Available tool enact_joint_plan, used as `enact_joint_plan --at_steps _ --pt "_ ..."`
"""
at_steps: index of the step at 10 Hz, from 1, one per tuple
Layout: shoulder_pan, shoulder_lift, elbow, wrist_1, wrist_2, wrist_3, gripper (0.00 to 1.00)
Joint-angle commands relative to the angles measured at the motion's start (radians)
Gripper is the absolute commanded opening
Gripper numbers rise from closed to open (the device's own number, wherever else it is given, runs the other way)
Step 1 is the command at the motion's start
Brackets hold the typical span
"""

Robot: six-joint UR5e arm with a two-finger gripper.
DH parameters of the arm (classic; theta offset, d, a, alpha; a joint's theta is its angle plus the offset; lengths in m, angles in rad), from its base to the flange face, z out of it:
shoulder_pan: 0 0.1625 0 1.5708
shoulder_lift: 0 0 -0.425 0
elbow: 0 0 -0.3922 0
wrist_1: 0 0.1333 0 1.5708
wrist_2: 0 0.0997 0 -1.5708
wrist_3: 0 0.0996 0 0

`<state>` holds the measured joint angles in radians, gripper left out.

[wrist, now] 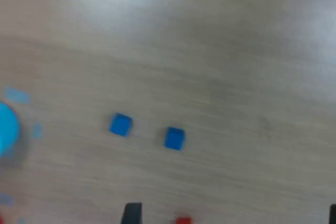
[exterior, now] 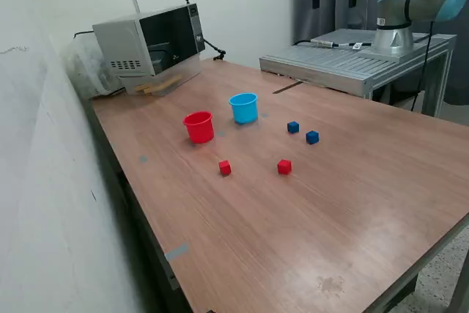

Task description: Place red objects in the red bin, and blue objects in the blue bin.

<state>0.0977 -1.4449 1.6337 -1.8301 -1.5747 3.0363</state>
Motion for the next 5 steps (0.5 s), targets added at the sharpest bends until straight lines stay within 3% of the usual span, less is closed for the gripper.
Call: enact_joint_plan --at_steps 1,5 --pt "0.081 0.214 -0.048 -0.174 0.050 -0.008 1.00" --pt "0.161 0.457 -0.106 -0.271 0.047 -0.008 1.00"
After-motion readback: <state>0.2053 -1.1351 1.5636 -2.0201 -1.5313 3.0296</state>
